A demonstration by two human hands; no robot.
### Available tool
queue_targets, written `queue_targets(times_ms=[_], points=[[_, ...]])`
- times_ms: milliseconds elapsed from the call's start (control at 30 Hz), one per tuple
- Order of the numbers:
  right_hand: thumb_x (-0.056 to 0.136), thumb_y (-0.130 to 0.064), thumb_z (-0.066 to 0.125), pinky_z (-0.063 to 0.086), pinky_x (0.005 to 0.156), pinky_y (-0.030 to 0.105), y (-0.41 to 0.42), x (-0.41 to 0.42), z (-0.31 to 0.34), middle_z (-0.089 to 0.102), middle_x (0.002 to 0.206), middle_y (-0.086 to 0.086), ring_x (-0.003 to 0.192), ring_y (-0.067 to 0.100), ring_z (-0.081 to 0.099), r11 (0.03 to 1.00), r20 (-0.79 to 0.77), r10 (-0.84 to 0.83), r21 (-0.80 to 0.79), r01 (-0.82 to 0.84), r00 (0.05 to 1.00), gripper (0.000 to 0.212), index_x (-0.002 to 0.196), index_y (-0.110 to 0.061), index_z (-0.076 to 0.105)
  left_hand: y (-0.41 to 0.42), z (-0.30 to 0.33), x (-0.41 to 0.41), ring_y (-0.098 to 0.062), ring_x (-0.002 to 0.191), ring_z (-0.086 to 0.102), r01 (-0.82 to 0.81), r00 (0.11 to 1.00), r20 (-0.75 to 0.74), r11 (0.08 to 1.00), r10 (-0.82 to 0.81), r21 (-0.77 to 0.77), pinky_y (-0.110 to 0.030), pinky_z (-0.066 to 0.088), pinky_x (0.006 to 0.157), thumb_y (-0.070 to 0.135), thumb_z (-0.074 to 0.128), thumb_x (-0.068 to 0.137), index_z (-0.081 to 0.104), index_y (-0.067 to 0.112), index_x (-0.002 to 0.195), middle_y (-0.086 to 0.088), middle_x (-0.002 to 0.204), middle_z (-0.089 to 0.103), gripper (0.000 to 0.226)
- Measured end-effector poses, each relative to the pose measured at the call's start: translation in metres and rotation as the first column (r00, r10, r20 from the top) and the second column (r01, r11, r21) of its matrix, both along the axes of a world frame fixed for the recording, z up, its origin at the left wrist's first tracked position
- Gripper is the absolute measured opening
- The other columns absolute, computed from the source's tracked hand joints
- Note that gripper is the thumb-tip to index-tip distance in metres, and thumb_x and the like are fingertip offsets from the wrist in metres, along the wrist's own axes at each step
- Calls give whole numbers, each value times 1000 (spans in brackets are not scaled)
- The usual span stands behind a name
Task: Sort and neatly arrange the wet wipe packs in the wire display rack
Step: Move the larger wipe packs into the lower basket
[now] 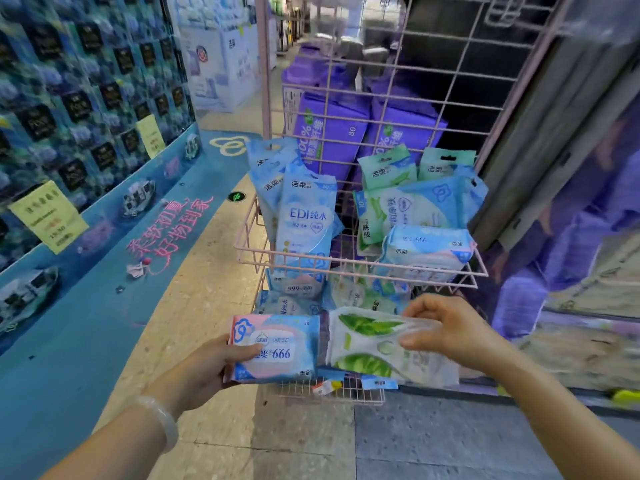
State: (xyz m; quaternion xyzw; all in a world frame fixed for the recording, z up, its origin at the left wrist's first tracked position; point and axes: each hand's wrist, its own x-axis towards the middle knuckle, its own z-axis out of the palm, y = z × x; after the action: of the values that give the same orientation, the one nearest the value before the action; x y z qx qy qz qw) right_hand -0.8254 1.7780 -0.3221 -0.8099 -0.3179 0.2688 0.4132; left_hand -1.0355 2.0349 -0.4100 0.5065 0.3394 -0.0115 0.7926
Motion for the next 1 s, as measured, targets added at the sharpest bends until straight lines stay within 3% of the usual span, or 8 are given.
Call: queue_targets(times_ms=[200, 333, 433, 533, 667, 833, 933, 1000], points=[[58, -12, 84, 47, 56, 9, 6, 9, 90, 69, 67, -18, 58, -8, 58, 976, 208, -50, 220, 3, 977, 30, 73, -27, 63, -13, 24, 14, -19, 70, 72, 35, 998, 51, 999, -35, 6, -26, 58, 58, 11, 68, 62, 62, 4, 103, -12, 91, 75, 42], [63, -6, 80, 53, 63, 16, 46, 29, 132, 68, 77, -2, 60, -4, 60, 936, 240, -77, 353, -14, 968, 32, 77, -24, 59, -22, 36, 21, -20, 75, 71, 45, 997, 65, 998, -47, 43, -33, 54, 76, 13, 69, 58, 62, 6, 105, -13, 98, 74, 48], [64, -5, 80, 50, 57, 10, 82, 34, 139, 63, 76, -4, 56, -8, 59, 934, 299, -48, 351, -63, 953, 32, 78, -22, 56, -29, 40, 23, -20, 75, 71, 36, 998, 53, 998, -39, 57, -34, 54, 77, 13, 70, 56, 62, 8, 105, -12, 97, 74, 50], [68, -13, 79, 50, 66, 21, 115, 34, 123, 64, 84, 1, 73, 9, 60, 976, 365, 30, 192, -106, 931, 28, 85, -18, 58, -32, 40, 22, -20, 75, 72, 28, 999, 39, 998, -30, 63, -33, 55, 74, 12, 70, 58, 61, 8, 105, -11, 94, 75, 48], [76, -23, 66, 42, 83, 32, 135, 35, 88, 66, 106, 7, 103, 26, 58, 964, 655, 220, -261, -57, 723, 25, 100, -19, 63, -32, 37, 15, -19, 77, 71, 25, 999, 30, 997, -27, 73, -30, 55, 73, 10, 69, 65, 62, 8, 106, -11, 99, 74, 42], [78, -26, 65, 39, 92, 34, 136, 34, 87, 65, 112, 9, 110, 29, 54, 954, 689, 225, -300, -12, 689, 29, 106, -21, 62, -27, 32, 8, -15, 72, 71, -10, 1000, 17, 998, 9, 64, -25, 58, 63, 3, 63, 76, 59, 5, 111, -15, 108, 70, 35], [81, -25, 65, 37, 93, 35, 125, 19, 88, 62, 110, 11, 108, 29, 51, 990, 793, 141, -96, -108, 593, 29, 106, -11, 62, -23, 29, 6, -15, 69, 71, -29, 1000, 11, 998, 29, 62, -24, 58, 62, 2, 63, 76, 61, 6, 106, -9, 93, 75, 30], [81, -23, 67, 41, 79, 34, 112, -1, 83, 64, 93, 9, 87, 25, 54, 962, 796, 55, 118, -245, 602, 22, 95, -7, 65, -19, 27, 5, -15, 69, 71, -33, 999, 1, 997, 33, 68, -24, 58, 60, 3, 64, 76, 62, 7, 103, -7, 89, 75, 27]])
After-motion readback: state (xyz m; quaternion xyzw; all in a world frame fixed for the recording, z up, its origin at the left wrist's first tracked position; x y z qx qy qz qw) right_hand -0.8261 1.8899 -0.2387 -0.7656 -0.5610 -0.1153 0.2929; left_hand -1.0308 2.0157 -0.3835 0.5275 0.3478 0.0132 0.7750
